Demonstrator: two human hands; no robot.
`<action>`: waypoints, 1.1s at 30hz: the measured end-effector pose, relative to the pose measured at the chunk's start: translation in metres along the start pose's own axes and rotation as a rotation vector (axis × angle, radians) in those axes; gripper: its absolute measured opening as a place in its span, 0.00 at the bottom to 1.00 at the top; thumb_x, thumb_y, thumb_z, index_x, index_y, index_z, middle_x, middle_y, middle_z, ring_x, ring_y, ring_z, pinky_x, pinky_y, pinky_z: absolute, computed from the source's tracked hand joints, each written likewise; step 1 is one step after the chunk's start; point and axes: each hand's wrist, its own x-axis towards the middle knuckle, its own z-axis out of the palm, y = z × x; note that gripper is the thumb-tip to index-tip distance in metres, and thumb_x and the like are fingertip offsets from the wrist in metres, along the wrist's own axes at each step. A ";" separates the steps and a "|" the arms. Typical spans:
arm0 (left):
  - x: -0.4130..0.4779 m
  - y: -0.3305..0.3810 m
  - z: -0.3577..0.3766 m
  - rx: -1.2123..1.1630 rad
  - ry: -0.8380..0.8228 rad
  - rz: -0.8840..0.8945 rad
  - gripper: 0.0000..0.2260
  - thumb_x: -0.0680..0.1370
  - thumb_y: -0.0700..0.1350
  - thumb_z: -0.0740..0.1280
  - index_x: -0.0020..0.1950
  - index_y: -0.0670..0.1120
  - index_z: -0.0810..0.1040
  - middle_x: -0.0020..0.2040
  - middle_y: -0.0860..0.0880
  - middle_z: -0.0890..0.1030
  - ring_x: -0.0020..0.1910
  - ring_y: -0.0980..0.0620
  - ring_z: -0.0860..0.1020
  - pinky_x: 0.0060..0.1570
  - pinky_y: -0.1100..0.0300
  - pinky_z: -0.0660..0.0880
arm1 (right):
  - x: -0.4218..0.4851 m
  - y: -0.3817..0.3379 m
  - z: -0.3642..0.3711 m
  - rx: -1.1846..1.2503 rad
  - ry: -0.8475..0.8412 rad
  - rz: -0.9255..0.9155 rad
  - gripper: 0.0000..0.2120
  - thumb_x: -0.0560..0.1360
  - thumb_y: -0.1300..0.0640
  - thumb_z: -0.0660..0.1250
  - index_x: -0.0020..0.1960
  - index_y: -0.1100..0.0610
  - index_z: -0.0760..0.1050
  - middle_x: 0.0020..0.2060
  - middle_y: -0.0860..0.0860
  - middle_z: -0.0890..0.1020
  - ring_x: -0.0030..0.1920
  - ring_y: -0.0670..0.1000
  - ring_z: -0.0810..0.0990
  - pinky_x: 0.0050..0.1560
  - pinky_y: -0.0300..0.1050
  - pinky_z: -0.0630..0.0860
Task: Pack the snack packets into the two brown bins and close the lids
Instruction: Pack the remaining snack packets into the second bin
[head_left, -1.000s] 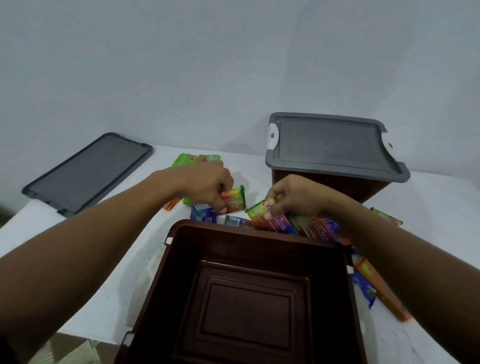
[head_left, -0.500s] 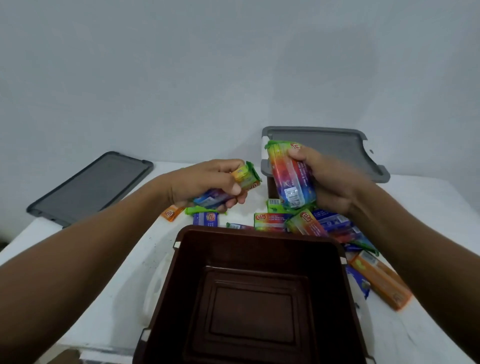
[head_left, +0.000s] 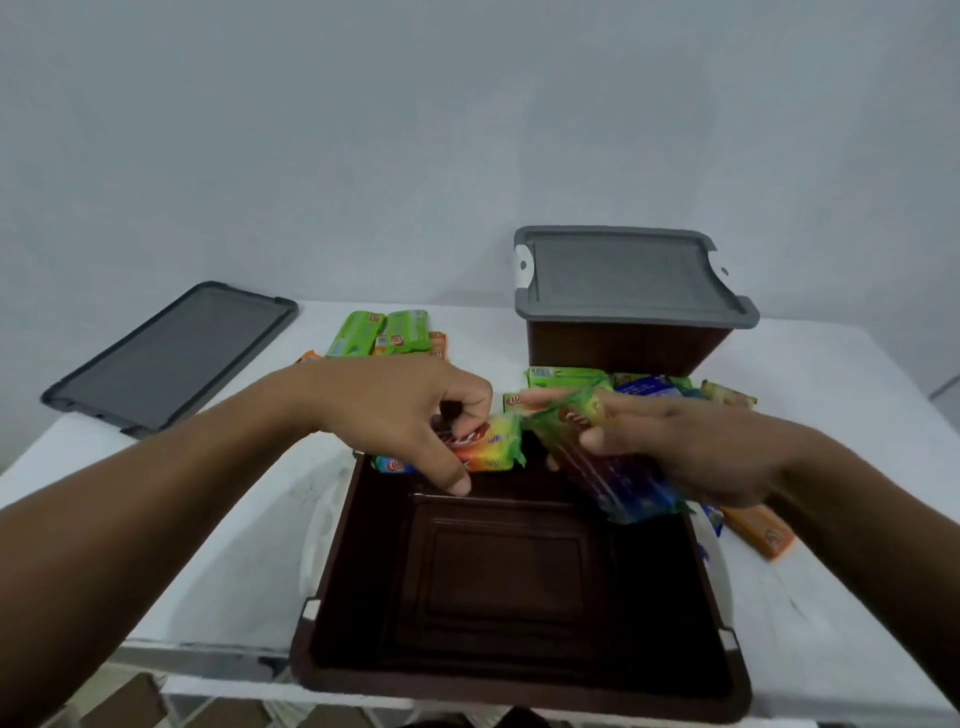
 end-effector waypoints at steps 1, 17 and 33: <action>0.000 0.000 0.005 0.038 -0.004 0.008 0.19 0.68 0.57 0.80 0.43 0.51 0.72 0.39 0.49 0.77 0.36 0.51 0.74 0.38 0.50 0.71 | 0.001 0.000 0.007 -0.269 0.016 0.005 0.21 0.78 0.41 0.65 0.65 0.21 0.65 0.66 0.37 0.76 0.63 0.40 0.75 0.64 0.39 0.72; 0.039 0.000 0.102 0.720 -0.267 -0.105 0.27 0.74 0.54 0.76 0.68 0.46 0.73 0.62 0.45 0.77 0.61 0.43 0.76 0.52 0.50 0.75 | 0.067 0.059 0.059 -1.362 0.131 0.117 0.33 0.70 0.43 0.75 0.69 0.53 0.67 0.66 0.53 0.75 0.67 0.55 0.70 0.67 0.55 0.63; 0.033 0.003 0.089 0.570 -0.270 -0.158 0.16 0.78 0.53 0.71 0.64 0.50 0.79 0.57 0.50 0.80 0.53 0.46 0.81 0.52 0.53 0.78 | 0.054 0.053 0.053 -1.186 0.161 0.117 0.13 0.78 0.55 0.67 0.62 0.51 0.78 0.59 0.50 0.77 0.60 0.52 0.74 0.60 0.46 0.74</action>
